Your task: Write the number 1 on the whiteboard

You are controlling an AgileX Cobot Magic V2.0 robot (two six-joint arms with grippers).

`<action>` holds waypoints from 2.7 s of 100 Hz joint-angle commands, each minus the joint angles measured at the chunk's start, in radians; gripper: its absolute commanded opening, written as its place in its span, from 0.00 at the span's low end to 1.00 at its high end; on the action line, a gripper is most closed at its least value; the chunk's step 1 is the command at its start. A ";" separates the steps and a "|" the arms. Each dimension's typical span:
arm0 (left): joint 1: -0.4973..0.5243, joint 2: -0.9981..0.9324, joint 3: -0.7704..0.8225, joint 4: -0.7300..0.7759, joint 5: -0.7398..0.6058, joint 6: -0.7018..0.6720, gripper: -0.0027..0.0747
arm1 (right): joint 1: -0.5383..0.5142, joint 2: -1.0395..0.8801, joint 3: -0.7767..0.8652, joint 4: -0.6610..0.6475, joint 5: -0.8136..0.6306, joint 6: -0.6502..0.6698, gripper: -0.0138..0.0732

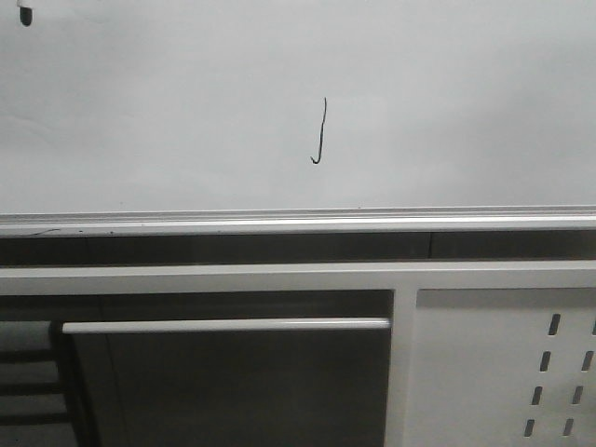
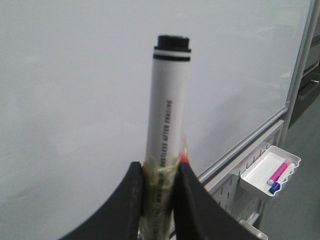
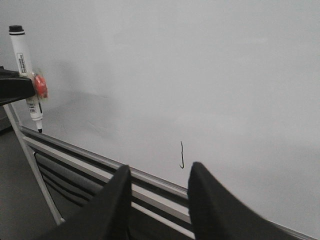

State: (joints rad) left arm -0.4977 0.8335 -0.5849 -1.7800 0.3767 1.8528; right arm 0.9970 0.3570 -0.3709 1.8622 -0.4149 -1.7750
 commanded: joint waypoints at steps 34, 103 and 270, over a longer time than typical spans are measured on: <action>0.001 -0.011 -0.033 -0.078 0.053 0.004 0.01 | -0.002 0.004 -0.026 -0.024 0.025 -0.006 0.43; 0.001 -0.018 -0.056 0.277 0.040 -0.306 0.01 | -0.002 0.004 -0.026 -0.024 0.025 -0.006 0.43; -0.220 -0.041 -0.005 2.512 -0.377 -2.027 0.01 | -0.002 0.004 -0.026 -0.024 0.025 -0.006 0.43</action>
State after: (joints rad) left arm -0.7111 0.7925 -0.5619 0.6499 0.0734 -0.1615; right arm 0.9970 0.3570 -0.3709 1.8622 -0.4153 -1.7742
